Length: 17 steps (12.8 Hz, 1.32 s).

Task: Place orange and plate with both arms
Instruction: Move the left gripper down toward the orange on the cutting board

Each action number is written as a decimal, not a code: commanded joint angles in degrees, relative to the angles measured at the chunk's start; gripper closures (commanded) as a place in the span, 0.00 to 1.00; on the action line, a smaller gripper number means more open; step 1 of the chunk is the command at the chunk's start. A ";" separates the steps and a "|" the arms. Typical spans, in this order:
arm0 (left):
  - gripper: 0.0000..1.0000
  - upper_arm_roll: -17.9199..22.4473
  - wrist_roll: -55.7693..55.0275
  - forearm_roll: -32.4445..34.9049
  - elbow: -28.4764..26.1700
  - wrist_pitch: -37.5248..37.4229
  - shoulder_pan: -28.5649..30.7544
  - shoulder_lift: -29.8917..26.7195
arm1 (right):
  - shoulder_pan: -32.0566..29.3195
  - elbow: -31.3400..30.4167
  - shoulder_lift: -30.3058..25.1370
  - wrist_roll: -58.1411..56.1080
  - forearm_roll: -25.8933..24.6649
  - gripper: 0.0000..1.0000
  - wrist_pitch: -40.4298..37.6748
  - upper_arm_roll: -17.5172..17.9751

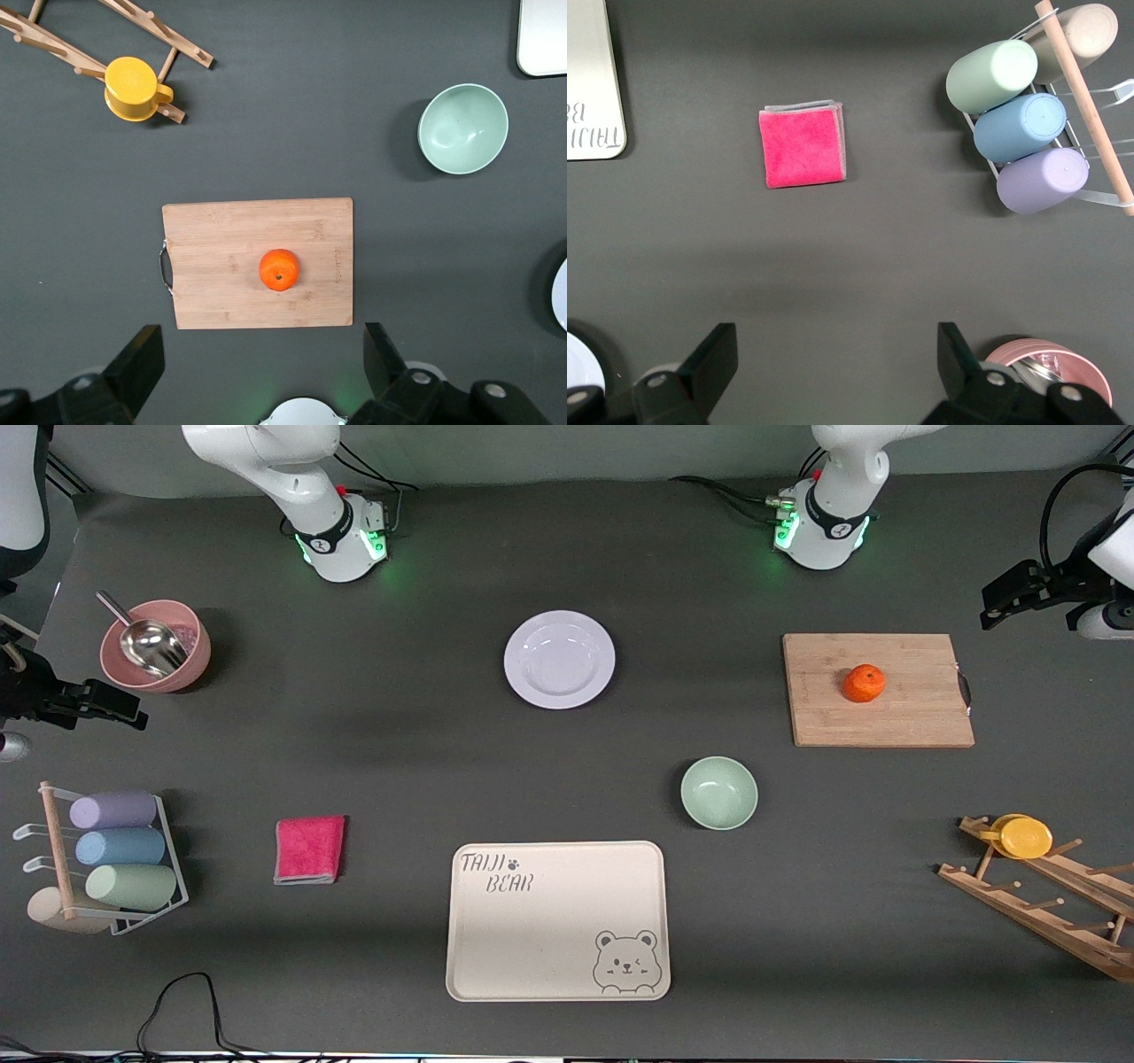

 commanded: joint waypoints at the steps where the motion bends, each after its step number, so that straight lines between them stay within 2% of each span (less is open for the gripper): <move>1: 0.00 0.24 0.99 -0.31 1.59 -1.51 0.17 0.73 | 0.09 -0.71 -0.93 0.23 -0.44 0.00 0.27 0.08; 5: 0.00 0.42 0.47 0.21 0.72 -1.42 0.09 1.95 | 0.09 -0.71 -0.85 0.23 -0.53 0.00 0.27 0.08; 6: 0.00 0.50 0.28 0.22 -2.59 -0.38 0.61 1.96 | 0.09 -0.71 -0.85 0.23 -0.53 0.00 0.27 0.08; 10: 0.00 0.33 0.02 1.36 -23.23 14.88 2.20 0.21 | 0.17 -0.71 -0.93 0.23 -0.53 0.00 0.27 0.08; 13: 0.00 0.07 0.02 1.45 -40.71 31.65 1.67 -3.30 | 0.17 -0.80 -1.02 0.23 -0.53 0.00 0.09 0.08; 14: 0.00 -0.20 0.02 1.45 -45.47 37.19 1.58 -4.01 | 0.17 -0.80 -1.02 0.23 -0.53 0.00 0.18 0.08; 17: 0.00 -0.29 0.11 1.45 -55.25 50.92 1.14 -3.58 | 0.17 -0.88 -1.02 0.23 -0.53 0.00 0.18 0.08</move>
